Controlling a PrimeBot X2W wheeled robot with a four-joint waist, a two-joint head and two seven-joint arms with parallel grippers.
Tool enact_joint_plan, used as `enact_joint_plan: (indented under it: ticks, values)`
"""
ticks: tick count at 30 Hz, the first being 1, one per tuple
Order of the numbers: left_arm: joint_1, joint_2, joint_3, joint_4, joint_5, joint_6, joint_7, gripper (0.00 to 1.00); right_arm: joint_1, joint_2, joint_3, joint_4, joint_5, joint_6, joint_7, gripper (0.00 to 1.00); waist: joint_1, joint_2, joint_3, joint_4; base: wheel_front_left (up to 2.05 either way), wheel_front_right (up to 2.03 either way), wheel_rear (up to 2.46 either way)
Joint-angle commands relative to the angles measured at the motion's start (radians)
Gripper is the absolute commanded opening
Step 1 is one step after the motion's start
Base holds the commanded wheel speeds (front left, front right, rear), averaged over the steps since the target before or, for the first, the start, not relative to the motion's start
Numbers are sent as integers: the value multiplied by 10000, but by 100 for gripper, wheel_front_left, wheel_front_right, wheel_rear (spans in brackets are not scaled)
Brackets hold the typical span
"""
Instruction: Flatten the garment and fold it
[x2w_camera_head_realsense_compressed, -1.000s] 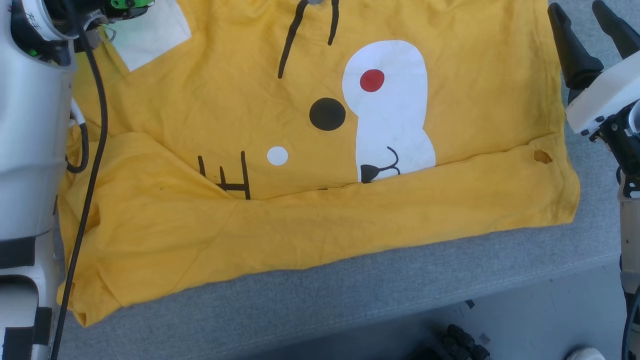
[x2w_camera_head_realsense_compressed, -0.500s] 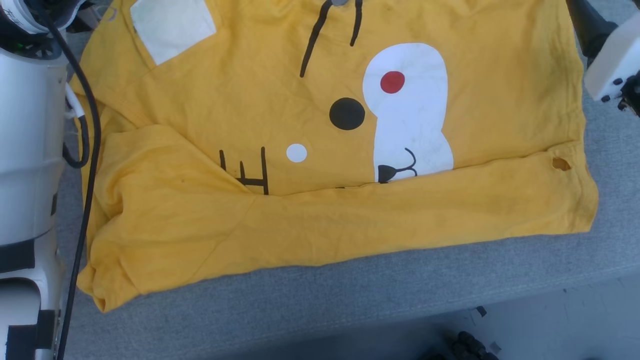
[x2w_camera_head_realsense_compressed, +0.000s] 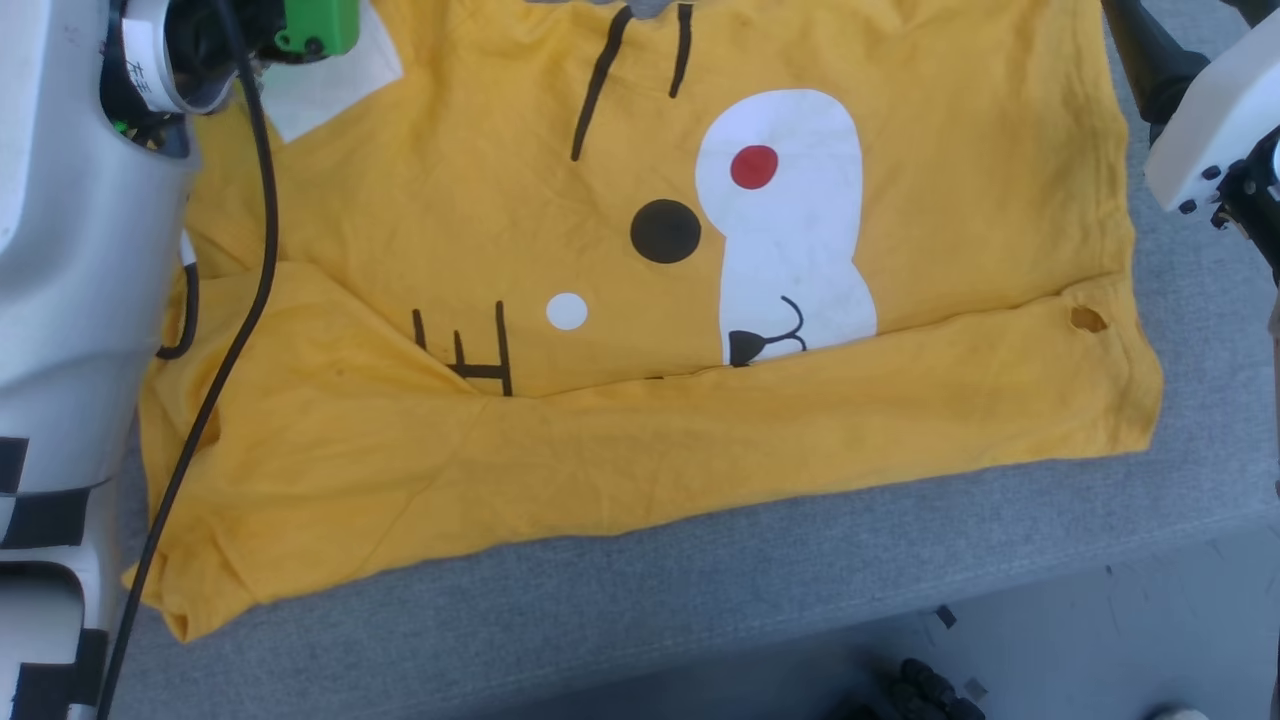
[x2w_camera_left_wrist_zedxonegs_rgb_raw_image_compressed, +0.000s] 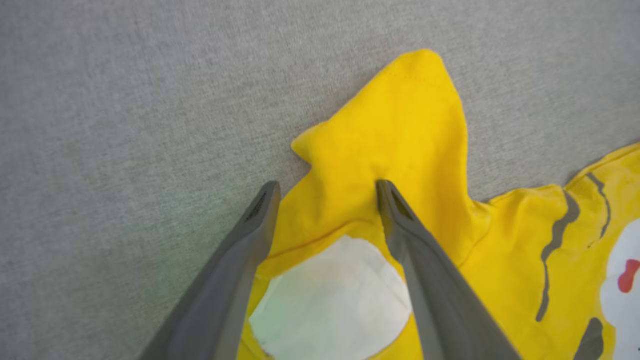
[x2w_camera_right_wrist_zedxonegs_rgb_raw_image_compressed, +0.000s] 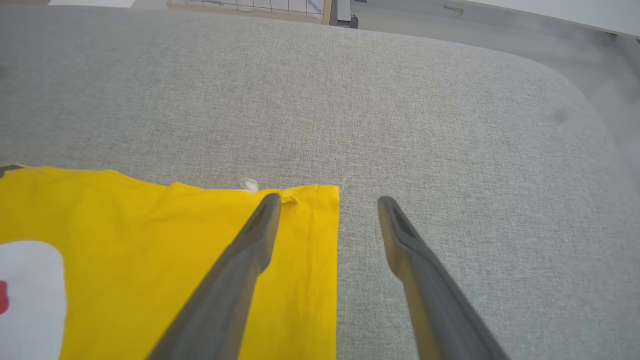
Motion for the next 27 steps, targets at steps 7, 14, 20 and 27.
enact_joint_plan:
  ticks: [7, 14, 20, 27]
  values:
    - [256, 649, -455, 672, 600, 272, 606, 100, 332, 69, -26, -49, 180, -13, -242, 100, 0, 0, 192, -398, 0, 0, 0]
    - [364, 400, 126, 340, -132, 430, 430, 0, 314, -3, -49, -12, 128, -13, -168, 100, 0, 0, 246, -269, 0, 0, 0]
    - [150, 290, 434, -436, -422, 241, -101, 0, -287, -200, 234, 230, -104, -13, 298, 100, 0, 0, 239, 41, 0, 0, 0]
    - [186, 102, 256, -1208, -592, -24, -194, 0, -1074, -506, 579, 1012, -575, -13, 1288, 100, 0, 0, 465, 459, 0, 0, 0]
